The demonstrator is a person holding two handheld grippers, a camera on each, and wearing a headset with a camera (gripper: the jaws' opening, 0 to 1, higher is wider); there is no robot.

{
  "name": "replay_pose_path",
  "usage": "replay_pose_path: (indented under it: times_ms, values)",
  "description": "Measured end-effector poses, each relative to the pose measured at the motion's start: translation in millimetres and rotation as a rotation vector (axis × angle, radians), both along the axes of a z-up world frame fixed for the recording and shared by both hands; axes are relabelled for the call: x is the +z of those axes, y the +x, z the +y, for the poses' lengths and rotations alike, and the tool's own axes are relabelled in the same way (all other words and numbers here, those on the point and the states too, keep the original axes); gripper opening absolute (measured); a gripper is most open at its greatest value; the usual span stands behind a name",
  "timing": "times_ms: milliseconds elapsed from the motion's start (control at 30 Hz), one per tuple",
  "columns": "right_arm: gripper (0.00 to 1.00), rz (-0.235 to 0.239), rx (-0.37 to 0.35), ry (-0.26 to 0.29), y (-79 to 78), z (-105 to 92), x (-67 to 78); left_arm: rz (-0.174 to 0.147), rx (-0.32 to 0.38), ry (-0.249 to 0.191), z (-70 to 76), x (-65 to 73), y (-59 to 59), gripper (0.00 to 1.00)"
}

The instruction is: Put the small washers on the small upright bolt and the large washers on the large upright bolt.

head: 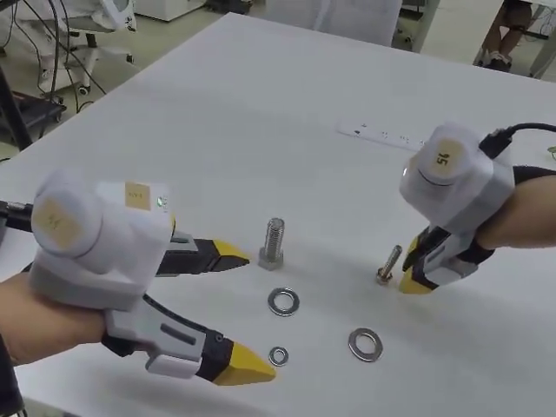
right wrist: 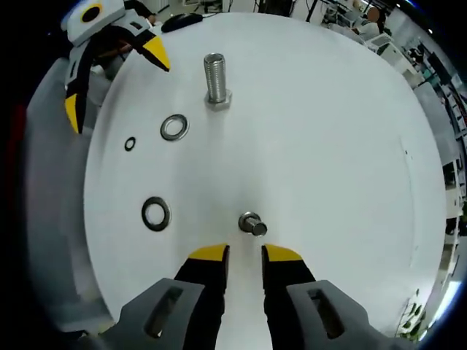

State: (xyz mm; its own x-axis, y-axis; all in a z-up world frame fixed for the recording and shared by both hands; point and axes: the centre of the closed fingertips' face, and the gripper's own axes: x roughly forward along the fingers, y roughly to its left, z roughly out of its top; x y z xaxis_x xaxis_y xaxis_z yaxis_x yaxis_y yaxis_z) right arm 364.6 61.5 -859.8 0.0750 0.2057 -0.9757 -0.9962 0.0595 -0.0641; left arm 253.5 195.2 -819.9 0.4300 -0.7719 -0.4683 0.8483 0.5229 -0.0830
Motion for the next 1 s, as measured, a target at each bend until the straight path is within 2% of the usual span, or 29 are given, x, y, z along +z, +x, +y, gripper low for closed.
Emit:
replay_pose_path:
  times_ms: [367, 1000]
  values:
    - [0.20, 0.004, -0.013, 0.014, -19.2, -4.2, 3.3, -0.004, -0.006, 0.000, -2.2, 1.1, -0.1, 0.75]
    - [0.20, 0.008, 0.057, 0.029, -56.5, 15.9, 12.7, -0.025, -0.006, -0.001, -0.8, 6.5, -1.2, 0.74]
